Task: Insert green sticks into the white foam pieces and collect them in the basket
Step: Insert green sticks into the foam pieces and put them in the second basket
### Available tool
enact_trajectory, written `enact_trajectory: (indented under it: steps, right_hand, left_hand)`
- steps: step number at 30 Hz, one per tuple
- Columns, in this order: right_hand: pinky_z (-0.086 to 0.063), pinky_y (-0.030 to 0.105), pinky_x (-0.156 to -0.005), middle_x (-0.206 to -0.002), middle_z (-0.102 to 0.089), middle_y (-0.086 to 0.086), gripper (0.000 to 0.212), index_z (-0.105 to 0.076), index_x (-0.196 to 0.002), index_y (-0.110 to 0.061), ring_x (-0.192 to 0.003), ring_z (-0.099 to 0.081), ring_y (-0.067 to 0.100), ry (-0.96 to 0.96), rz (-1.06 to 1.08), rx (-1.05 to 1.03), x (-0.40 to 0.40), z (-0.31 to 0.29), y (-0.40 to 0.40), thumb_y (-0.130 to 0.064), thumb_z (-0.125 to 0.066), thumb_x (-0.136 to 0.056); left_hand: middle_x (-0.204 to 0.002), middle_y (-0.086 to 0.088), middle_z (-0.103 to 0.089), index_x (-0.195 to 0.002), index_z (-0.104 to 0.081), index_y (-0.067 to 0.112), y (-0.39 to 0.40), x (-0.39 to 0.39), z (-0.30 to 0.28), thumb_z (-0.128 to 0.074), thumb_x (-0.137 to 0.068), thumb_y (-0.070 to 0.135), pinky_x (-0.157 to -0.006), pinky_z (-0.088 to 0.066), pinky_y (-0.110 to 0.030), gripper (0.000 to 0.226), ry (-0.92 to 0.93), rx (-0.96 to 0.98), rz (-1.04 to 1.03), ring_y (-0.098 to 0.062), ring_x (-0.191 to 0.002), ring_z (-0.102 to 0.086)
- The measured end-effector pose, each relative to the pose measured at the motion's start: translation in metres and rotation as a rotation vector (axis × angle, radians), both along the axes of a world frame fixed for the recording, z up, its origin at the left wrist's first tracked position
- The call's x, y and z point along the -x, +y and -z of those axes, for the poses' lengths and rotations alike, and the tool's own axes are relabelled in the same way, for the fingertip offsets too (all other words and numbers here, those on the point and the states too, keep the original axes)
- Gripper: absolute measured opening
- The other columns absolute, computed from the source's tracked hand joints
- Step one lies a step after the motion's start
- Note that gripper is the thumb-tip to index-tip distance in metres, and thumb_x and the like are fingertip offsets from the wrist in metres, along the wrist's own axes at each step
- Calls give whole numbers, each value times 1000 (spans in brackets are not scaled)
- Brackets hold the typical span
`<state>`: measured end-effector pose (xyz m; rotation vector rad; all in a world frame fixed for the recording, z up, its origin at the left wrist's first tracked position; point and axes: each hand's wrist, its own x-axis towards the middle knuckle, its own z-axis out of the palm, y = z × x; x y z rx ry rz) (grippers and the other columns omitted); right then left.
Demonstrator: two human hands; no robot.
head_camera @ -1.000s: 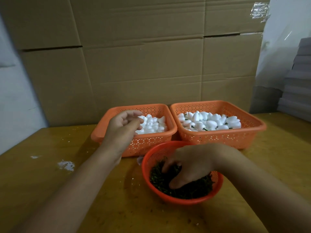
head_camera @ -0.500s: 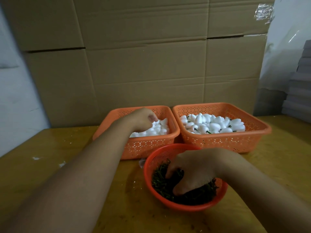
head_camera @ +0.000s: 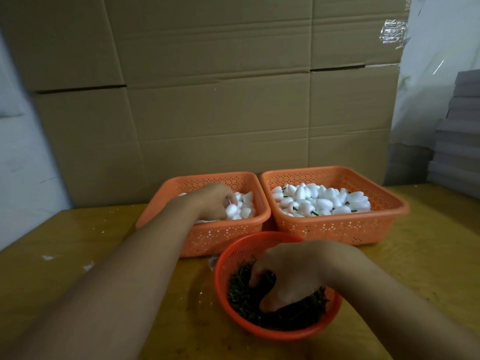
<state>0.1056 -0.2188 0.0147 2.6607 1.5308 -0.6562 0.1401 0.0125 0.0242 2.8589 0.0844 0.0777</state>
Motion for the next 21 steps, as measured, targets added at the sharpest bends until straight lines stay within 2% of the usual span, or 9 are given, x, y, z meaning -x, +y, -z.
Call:
enact_trajectory:
  steps: [3, 7, 9, 12, 17, 21]
  right_hand:
    - [-37, 22, -64, -118, -51, -13, 48, -56, -132, -39, -98, -49, 9, 7, 2, 0, 0, 0, 0, -50, -65, -87]
    - [-37, 22, -63, -123, -53, -12, 47, -56, -132, -40, -98, -49, 9, 3, 9, -5, -1, 1, 1, -49, -65, -87]
    - [-37, 21, -63, -121, -54, -11, 47, -56, -132, -40, -98, -49, 9, 2, 9, -5, -1, 1, 1, -49, -65, -87]
    - [-36, 20, -63, -121, -54, -11, 45, -56, -131, -39, -97, -49, 9, -3, 8, -11, 0, 0, 1, -48, -65, -88]
    - [-39, 23, -68, -125, -56, -10, 44, -57, -131, -39, -98, -49, 8, 1, 8, -28, 0, 0, 0, -47, -65, -88]
    - [-39, 25, -70, -128, -56, -9, 44, -57, -130, -40, -100, -49, 9, -9, 11, -28, 0, 1, 0, -47, -66, -88]
  left_hand:
    - [-106, 10, -68, -103, -67, 27, -8, 18, -8, -77, -82, 9, -86, -55, -30, 30, -222, 220, 26, -11, -96, -66]
    - [-100, 16, -68, -97, -63, 33, -24, 48, -14, -68, -86, 11, -80, -57, -30, 25, -420, 386, 106, -2, -88, -67]
    - [-100, 15, -67, -94, -61, 33, -30, 61, -12, -65, -85, 6, -80, -59, -35, 29, -456, 447, 148, -7, -90, -68]
    - [-99, 12, -70, -91, -61, 34, -38, 73, -4, -65, -83, 2, -79, -58, -29, 33, -485, 500, 202, -9, -92, -69]
    - [-99, 11, -73, -91, -63, 33, -43, 79, 7, -66, -86, 16, -83, -57, -24, 19, -503, 559, 238, -8, -100, -70]
    - [-98, 8, -72, -88, -62, 34, -44, 81, 10, -67, -84, -2, -84, -57, -25, 37, -500, 659, 223, -8, -99, -71]
